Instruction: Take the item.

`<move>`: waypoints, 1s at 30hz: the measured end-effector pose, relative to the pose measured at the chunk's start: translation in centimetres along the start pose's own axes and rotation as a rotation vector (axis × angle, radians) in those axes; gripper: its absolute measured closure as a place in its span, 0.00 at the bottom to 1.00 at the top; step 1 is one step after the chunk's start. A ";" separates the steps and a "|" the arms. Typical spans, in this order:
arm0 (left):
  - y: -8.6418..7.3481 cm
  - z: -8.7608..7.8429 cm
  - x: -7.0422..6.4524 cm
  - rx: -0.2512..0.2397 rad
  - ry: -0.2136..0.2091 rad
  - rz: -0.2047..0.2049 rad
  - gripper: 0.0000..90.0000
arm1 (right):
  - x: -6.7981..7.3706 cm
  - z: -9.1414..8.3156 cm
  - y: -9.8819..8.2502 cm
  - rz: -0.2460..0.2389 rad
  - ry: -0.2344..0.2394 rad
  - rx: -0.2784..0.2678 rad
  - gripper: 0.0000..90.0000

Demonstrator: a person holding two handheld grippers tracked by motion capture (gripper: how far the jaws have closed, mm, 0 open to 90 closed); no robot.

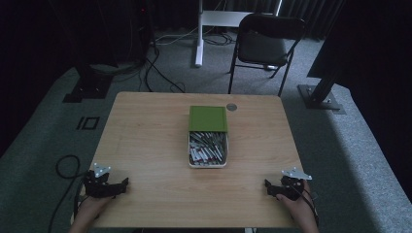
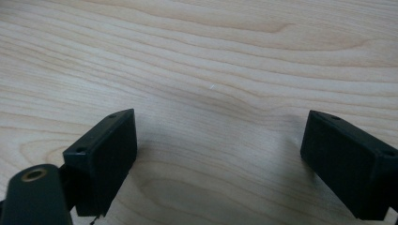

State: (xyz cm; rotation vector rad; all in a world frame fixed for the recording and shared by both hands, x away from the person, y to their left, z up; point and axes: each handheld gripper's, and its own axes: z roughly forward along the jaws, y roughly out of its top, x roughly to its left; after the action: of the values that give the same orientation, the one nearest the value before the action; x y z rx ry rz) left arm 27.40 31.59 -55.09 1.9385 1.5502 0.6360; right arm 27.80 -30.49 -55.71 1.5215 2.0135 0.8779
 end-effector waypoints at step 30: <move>0.0 0.0 0.0 -0.001 0.000 -0.001 0.01 | 1.2 0.5 0.7 -0.002 -0.057 -0.008 0.13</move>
State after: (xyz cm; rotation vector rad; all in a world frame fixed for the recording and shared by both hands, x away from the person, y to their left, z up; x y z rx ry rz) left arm 27.39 31.59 -55.10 1.9375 1.5506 0.6365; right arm 28.24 -29.08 -55.51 1.5226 1.9684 0.8317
